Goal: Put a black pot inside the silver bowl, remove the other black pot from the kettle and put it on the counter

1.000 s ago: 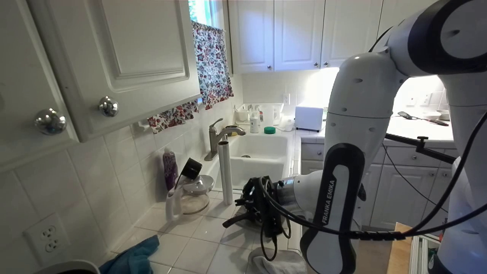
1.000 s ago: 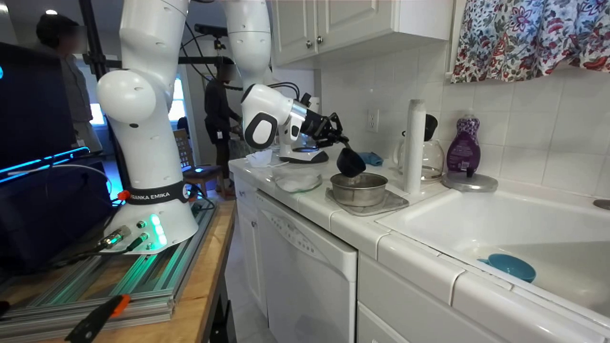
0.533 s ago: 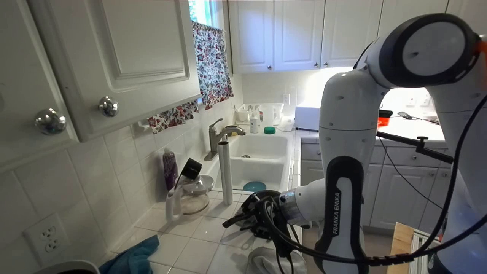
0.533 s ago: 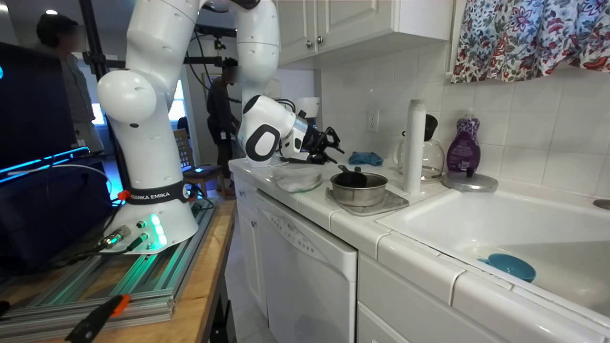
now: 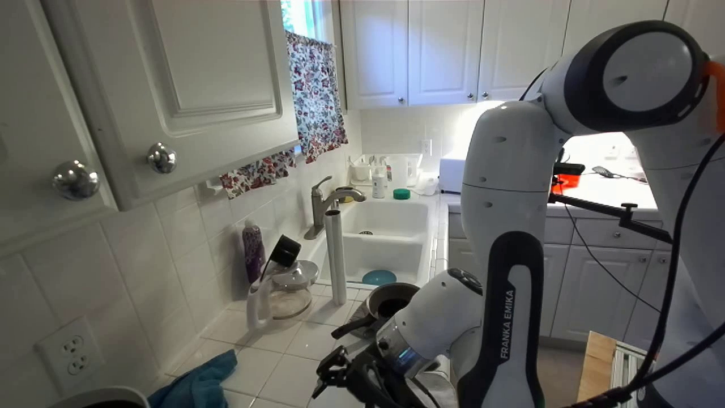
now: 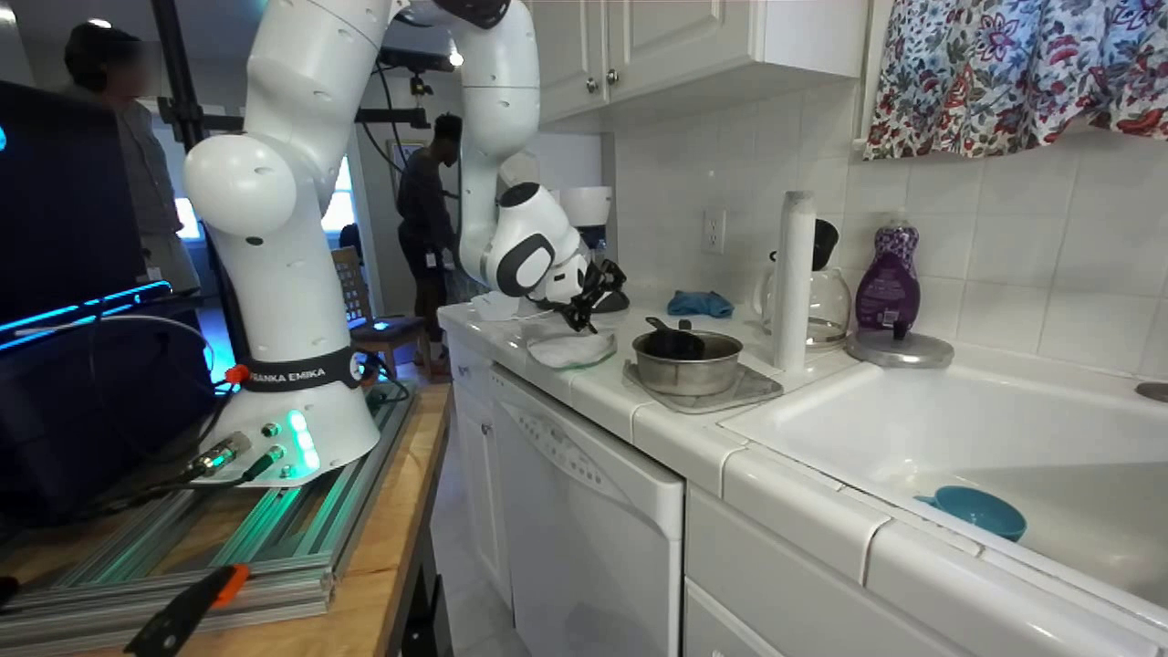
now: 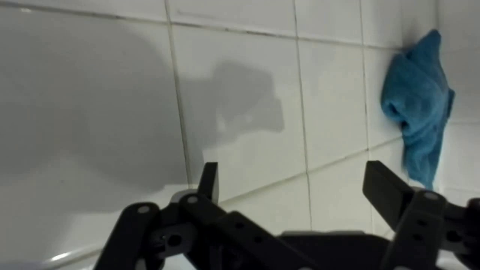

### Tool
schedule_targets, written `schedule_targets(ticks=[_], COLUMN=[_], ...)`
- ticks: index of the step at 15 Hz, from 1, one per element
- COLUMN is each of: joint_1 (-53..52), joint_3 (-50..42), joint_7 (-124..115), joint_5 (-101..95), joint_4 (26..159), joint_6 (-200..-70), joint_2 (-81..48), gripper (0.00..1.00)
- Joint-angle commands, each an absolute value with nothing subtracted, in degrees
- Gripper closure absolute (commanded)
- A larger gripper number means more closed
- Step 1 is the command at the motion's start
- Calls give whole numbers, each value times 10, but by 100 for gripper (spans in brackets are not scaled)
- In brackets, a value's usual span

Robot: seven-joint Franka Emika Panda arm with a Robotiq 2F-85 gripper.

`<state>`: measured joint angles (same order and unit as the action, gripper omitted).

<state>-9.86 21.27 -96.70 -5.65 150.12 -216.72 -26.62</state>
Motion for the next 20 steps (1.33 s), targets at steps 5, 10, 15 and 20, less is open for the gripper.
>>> schedule_targets(ticks=[5,10,15,20], joint_1=[49,231,360,446], joint_3=[326,540,674,727], joint_7=[-966,-808,-601,-443], joint_5=[-196,-98,8,9], joint_4=[1472,1439,1371,1299], joint_6=[-1821,-1589,-1357,-1126], joint_2=[-176,-145,-104,-50], gripper=[0,0,0,0])
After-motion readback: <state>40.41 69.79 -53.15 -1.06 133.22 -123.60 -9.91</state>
